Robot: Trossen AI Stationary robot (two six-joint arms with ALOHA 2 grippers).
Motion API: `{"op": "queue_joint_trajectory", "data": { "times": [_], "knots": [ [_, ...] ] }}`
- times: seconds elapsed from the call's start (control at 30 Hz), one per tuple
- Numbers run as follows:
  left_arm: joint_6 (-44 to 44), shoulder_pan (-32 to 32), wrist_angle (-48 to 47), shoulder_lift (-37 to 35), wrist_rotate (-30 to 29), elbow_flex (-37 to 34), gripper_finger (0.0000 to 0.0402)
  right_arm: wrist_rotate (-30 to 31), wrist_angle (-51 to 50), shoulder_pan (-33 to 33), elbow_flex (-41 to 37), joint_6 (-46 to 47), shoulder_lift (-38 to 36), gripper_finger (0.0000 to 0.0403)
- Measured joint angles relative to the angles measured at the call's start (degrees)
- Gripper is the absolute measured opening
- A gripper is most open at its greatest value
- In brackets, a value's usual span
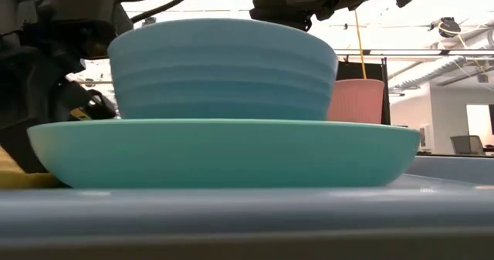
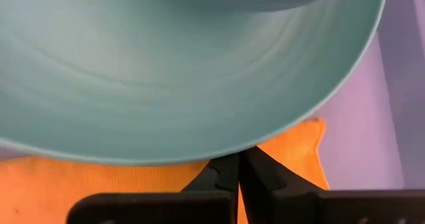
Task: Set up tray
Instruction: Put the napkin on the serving tray to the left of the plate
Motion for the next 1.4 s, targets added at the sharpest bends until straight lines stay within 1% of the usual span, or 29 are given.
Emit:
{"op": "queue_joint_trajectory", "data": {
  "times": [0.1, 0.17, 0.33, 0.4, 0.53, 0.63, 0.87, 0.97, 1.07, 1.17, 1.27, 1.4],
  "knots": [
    [-0.3, 0.3, -0.1, 0.0, 0.2, 0.0, 0.0008, 0.0, 0.0, 0.0, 0.0, 0.0, 0.0, 0.0123],
    [-0.7, 0.6, -0.7, -0.2, 1.5, 0.0, 0.0007, 0.0, 0.0, 0.0, 0.0, 0.0, 0.0, 0.0123],
    [-2.4, 0.6, -4.9, -2.9, 3.1, 0.0, 0.0008, 0.0, 0.0, 0.0, 0.0, 0.0, 0.0, 0.0123],
    [-3.9, 0.6, -8.2, -3.9, 2.3, 0.0, 0.0016, 0.0, -0.1, 0.0, 0.0, 0.1, 0.0, 0.0123],
    [-4.9, 0.9, -13.5, -4.5, -1.8, 0.0, 0.0024, 0.0, -0.1, 0.0, 0.0, 0.5, 0.0, 0.0123],
    [-4.8, 0.8, -13.8, -4.5, -3.0, 0.0, 0.0025, 0.0, -0.1, 0.0, 0.0, 0.5, 0.0, 0.0123],
    [-4.5, 0.9, -13.8, -4.5, -2.6, 0.0, 0.0023, 0.0, -0.1, 0.0, 0.0, 0.5, 0.0, 0.0123],
    [-4.3, 1.0, -13.3, -3.7, -1.2, 0.0, 0.0007, 0.0, 0.0, 0.0, 0.0, 0.5, 0.0, 0.0123],
    [-4.3, 1.3, -12.6, -2.1, -0.4, 0.1, 0.0007, 0.0, 0.0, 0.0, 0.0, 0.5, 0.0, 0.0123],
    [-3.5, 1.5, -10.3, -0.3, 0.6, 0.2, 0.0012, 0.0, 0.0, 0.0, 0.0, 0.5, 0.0, 0.0123],
    [-2.2, 1.5, -7.5, 0.7, 1.0, 0.2, 0.0004, 0.0, 0.0, 0.0, 0.0, 0.5, 0.0, 0.0123],
    [-0.6, 1.5, -5.5, 0.9, 1.9, 0.1, 0.0010, 0.0, 0.0, 0.0, 0.0, 0.5, 0.0, 0.0123]
  ]
}}
